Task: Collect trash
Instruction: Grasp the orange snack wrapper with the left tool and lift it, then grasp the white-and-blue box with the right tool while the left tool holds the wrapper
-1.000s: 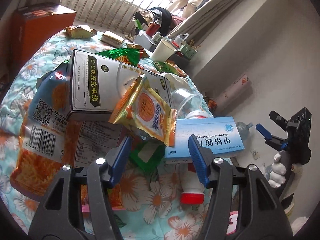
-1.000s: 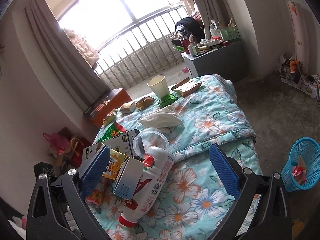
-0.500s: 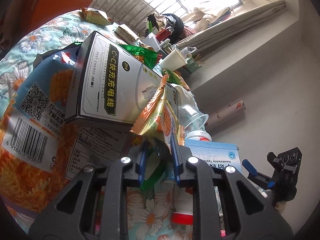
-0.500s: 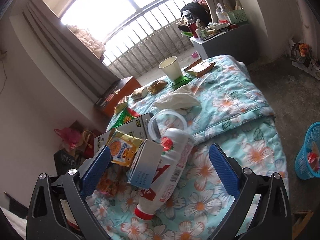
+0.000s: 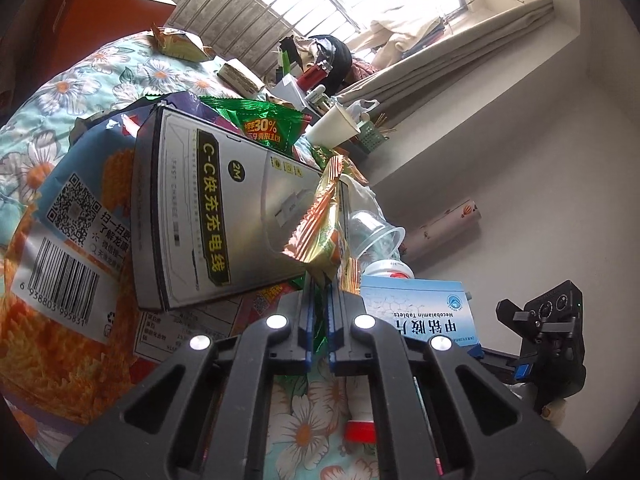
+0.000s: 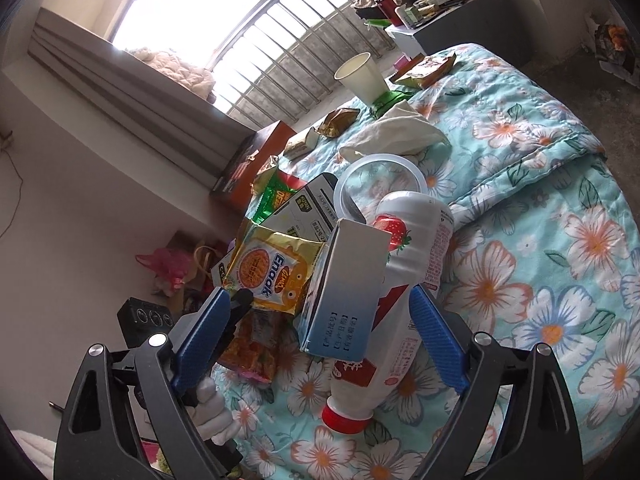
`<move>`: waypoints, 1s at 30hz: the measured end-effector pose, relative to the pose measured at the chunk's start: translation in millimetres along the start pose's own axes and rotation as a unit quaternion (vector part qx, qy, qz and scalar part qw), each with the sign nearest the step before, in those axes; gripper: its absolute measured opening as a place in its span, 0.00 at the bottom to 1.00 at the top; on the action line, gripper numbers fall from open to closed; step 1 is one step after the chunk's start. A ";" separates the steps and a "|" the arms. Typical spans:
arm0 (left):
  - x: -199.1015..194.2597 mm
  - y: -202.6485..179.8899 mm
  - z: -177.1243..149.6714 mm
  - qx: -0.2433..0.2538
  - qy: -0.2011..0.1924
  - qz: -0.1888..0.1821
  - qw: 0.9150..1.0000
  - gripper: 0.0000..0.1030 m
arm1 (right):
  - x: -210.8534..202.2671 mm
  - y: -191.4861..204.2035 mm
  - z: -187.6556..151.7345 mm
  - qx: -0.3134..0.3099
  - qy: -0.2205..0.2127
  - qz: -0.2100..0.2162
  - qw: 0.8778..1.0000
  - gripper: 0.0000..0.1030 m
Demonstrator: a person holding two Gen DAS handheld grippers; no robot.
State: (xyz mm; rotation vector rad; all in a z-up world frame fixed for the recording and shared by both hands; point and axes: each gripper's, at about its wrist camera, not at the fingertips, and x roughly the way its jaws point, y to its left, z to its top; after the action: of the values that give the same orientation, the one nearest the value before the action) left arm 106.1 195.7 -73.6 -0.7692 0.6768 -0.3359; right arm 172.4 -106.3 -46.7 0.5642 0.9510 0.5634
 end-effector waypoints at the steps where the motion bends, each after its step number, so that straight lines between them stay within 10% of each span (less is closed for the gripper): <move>1: -1.1 0.5 -0.9 -0.001 0.000 0.000 1.000 0.03 | 1.5 0.3 -0.7 0.002 0.000 -0.004 1.000 0.81; 16: -13.4 -5.1 -1.1 0.019 -0.013 -0.002 1.000 0.02 | 12.0 -1.7 -7.4 0.021 0.023 -0.028 0.999 0.33; 30: -36.5 -34.8 5.6 0.062 -0.037 -0.011 0.997 0.02 | -18.1 -1.7 -14.2 0.030 -0.013 0.004 0.999 0.29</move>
State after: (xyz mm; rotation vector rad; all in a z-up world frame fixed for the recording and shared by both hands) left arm 81.5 193.6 -29.3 -0.6685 0.5737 -0.3641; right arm 152.0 -116.7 -43.8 0.6270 0.9438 0.5345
